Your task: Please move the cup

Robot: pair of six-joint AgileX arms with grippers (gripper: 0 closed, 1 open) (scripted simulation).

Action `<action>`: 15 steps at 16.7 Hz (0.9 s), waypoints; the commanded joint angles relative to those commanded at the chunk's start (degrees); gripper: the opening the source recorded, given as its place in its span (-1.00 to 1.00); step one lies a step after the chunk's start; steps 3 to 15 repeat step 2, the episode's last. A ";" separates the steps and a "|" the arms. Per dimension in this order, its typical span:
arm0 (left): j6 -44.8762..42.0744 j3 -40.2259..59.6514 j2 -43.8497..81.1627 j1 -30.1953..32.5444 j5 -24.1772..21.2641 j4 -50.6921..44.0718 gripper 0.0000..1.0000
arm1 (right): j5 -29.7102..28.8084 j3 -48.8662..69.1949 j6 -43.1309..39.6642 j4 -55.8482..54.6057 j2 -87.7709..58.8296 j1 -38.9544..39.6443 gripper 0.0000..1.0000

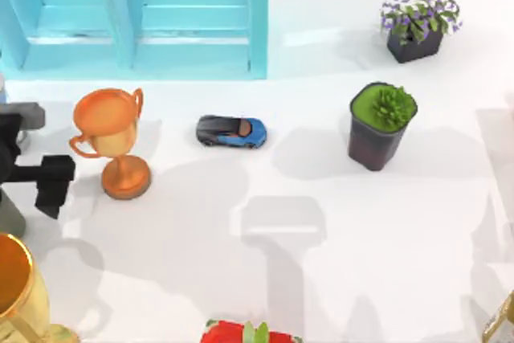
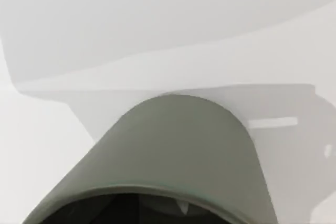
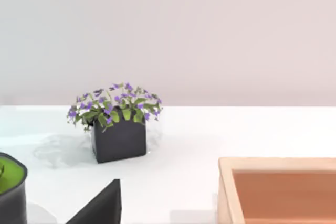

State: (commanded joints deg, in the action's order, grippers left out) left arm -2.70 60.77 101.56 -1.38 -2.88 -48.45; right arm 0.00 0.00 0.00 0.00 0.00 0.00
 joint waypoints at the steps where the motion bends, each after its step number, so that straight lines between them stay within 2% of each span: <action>1: 0.00 0.00 0.00 0.00 0.00 0.00 1.00 | 0.00 0.00 0.00 0.00 0.00 0.00 1.00; 15: 0.00 0.00 0.00 0.00 0.00 0.00 1.00 | 0.00 0.00 0.00 0.00 0.00 0.00 1.00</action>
